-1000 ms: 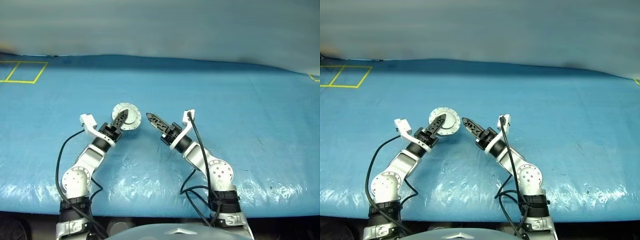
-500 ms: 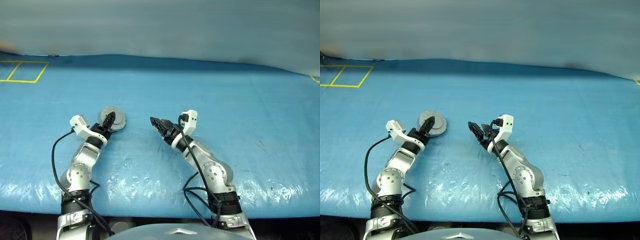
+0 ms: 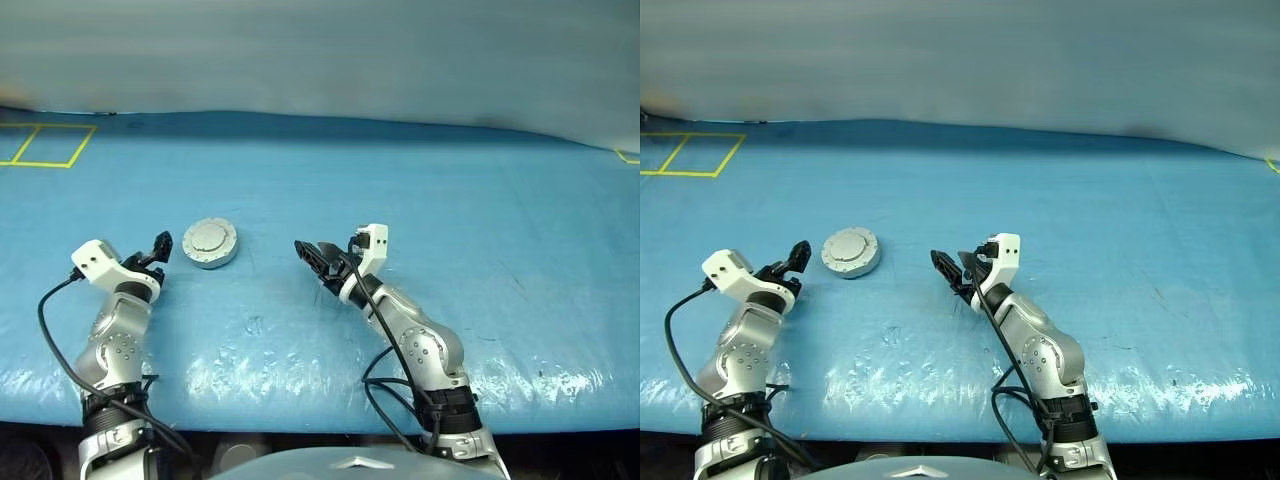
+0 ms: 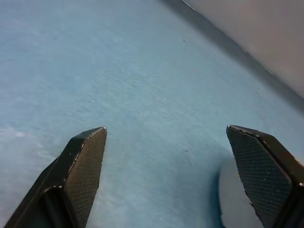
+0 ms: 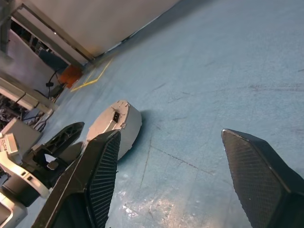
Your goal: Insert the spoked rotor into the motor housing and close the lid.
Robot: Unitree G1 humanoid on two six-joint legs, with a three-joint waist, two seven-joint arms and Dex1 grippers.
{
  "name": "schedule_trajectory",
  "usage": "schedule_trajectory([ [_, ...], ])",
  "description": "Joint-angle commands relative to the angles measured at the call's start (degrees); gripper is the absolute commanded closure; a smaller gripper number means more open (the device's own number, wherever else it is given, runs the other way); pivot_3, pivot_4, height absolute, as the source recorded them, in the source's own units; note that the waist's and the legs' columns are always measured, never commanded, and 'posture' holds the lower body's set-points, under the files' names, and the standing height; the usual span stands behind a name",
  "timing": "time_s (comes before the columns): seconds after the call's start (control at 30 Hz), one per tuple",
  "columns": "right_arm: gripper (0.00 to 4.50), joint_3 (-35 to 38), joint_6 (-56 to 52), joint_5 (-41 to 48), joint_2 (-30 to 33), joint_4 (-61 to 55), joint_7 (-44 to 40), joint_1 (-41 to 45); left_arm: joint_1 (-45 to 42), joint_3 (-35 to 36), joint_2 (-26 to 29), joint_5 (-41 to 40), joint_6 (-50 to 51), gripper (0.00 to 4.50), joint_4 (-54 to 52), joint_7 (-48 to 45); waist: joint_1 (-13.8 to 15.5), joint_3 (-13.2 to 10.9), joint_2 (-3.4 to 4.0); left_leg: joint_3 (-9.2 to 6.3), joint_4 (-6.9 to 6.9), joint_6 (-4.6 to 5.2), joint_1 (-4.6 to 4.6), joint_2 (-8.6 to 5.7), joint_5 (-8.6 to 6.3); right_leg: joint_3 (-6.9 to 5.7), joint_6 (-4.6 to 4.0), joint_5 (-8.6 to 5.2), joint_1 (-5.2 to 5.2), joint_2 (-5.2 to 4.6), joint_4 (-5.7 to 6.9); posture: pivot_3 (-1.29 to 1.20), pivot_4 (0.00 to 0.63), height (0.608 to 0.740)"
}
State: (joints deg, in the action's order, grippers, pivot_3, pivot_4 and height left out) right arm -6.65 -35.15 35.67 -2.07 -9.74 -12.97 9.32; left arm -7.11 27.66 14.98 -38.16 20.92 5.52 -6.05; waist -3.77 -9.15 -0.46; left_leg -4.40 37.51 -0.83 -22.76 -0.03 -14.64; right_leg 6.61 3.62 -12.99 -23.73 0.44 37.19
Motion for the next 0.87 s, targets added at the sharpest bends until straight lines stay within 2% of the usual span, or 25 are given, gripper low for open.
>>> schedule_trajectory([
  [0.03, 0.93, -1.51, 3.03, -4.15, 1.10, -3.74, -0.04, -0.10, 2.16, -2.42, 0.62, 1.50, -1.74, 0.21, -8.51, -3.35, 0.16, 0.02, -0.03, -0.01, 0.00, 0.00, -0.01, 0.00, 0.00, -0.01, 0.00, 0.00, 0.00, -0.02, 0.00, 0.00, 0.150, 0.740],
  [0.1, 0.93, -2.29, 5.32, -7.80, 1.55, -4.44, 1.56, -0.53, 3.49, -4.08, 0.24, 2.65, -2.32, 0.21, -11.95, -4.02, 0.33, 0.03, -0.05, -0.02, 0.00, -0.01, -0.03, 0.01, 0.00, -0.01, 0.00, 0.00, 0.00, -0.05, -0.01, 0.00, 0.150, 0.740],
  [0.2, 0.93, -6.24, 11.07, -18.80, 3.35, -6.14, 6.28, -2.59, 6.86, -11.25, -1.93, 9.08, -6.47, 0.21, -20.44, -3.99, 0.37, 0.06, -0.07, -0.02, 0.00, -0.03, -0.03, 0.02, 0.01, 0.00, 0.00, 0.00, 0.00, -0.05, -0.01, 0.00, 0.150, 0.740],
  [0.37, 0.93, -8.44, 16.60, -30.77, 5.17, -7.62, 12.52, -7.04, 12.43, -19.06, -7.74, 19.41, -11.57, 0.21, -25.22, 0.81, 0.30, 0.09, -0.09, 0.06, -0.01, -0.03, 0.01, 0.01, 0.01, 0.06, 0.00, 0.01, 0.00, -0.10, -0.02, 0.00, 0.150, 0.740],
  [0.5, 0.93, -6.62, 16.87, -35.41, 5.60, -10.40, 16.49, -12.29, 18.22, -23.44, -10.44, 24.84, -13.77, 0.21, -26.27, 2.69, 0.25, 0.09, -0.10, 0.08, -0.04, -0.03, 0.04, 0.04, 0.01, 0.06, 0.03, -0.05, -0.02, 0.03, -0.01, 0.00, 0.150, 0.740],
  [0.6, 0.93, -6.57, 18.56, -40.97, 7.67, -12.26, 18.76, -15.86, 21.61, -25.91, -9.93, 30.56, -16.63, 0.21, -25.58, 3.30, 0.36, 0.09, -0.10, 0.10, -0.02, -0.03, 0.04, 0.03, 0.01, 0.08, 0.24, -0.17, 0.00, 0.02, -0.02, 0.00, 0.150, 0.740],
  [0.67, 0.93, -5.72, 18.95, -42.04, 7.40, -13.30, 19.80, -17.93, 22.75, -25.88, -11.18, 29.72, -16.53, 0.21, -25.77, 3.51, 0.37, 0.09, -0.12, 0.14, 0.00, -0.02, 0.07, 0.01, 0.02, 0.11, 0.24, -0.21, 0.03, 0.00, -0.02, 0.00, 0.150, 0.740],
  [0.87, 0.93, -5.86, 19.08, -44.40, 6.95, -13.98, 19.49, -19.41, 22.25, -26.48, -10.27, 30.58, -18.82, 0.21, -24.12, 1.10, 0.27, 0.09, -0.12, 0.21, 0.10, 0.01, 0.10, 0.06, 0.04, 0.16, 0.00, -0.33, 0.07, 0.02, 0.00, 0.00, 0.150, 0.740],
])
